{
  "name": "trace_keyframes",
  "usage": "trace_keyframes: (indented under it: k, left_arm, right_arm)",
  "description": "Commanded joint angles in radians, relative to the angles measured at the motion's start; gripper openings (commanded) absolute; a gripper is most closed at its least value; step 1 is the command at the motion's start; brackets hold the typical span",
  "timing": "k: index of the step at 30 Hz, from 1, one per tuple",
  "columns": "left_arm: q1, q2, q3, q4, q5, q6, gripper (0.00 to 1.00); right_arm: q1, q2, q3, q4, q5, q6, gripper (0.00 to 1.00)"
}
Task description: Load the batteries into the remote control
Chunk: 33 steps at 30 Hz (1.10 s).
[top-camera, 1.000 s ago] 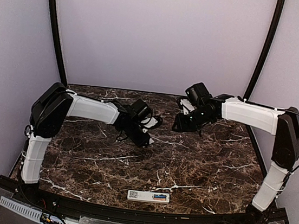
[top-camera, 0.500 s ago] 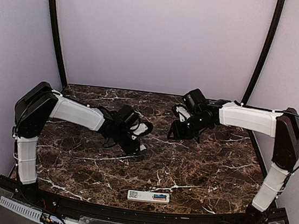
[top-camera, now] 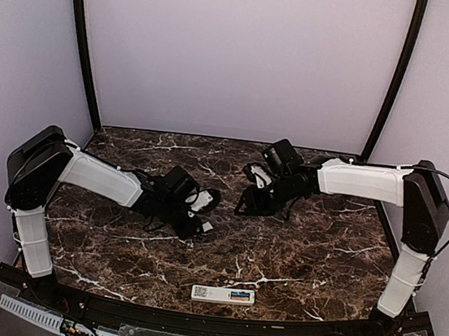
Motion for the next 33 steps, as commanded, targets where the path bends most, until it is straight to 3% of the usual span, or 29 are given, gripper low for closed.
trace_keyframes:
  k: [1, 10, 17, 22, 29, 33]
  left_arm:
    - [-0.020, -0.033, -0.040, -0.091, -0.007, -0.024, 0.11]
    - [-0.087, -0.101, -0.087, -0.300, -0.015, -0.201, 0.13]
    - [-0.244, -0.117, -0.090, -0.491, -0.063, -0.398, 0.19]
    - [-0.276, -0.152, -0.126, -0.506, -0.133, -0.446, 0.25]
    - [-0.276, -0.225, -0.163, -0.533, -0.107, -0.483, 0.28]
    - [-0.277, -0.249, -0.181, -0.518, -0.091, -0.462, 0.38]
  right_arm:
    - [0.028, 0.035, -0.002, 0.027, -0.030, 0.019, 0.39]
    - [0.047, 0.032, -0.012, 0.015, -0.025, 0.021, 0.39]
    - [0.059, 0.023, -0.002, 0.005, -0.023, 0.021, 0.39]
    - [0.064, 0.015, 0.003, 0.002, -0.023, 0.018, 0.40]
    - [0.077, -0.001, 0.004, -0.015, -0.006, 0.016, 0.40]
    - [0.091, 0.008, 0.006, -0.012, -0.010, 0.018, 0.40]
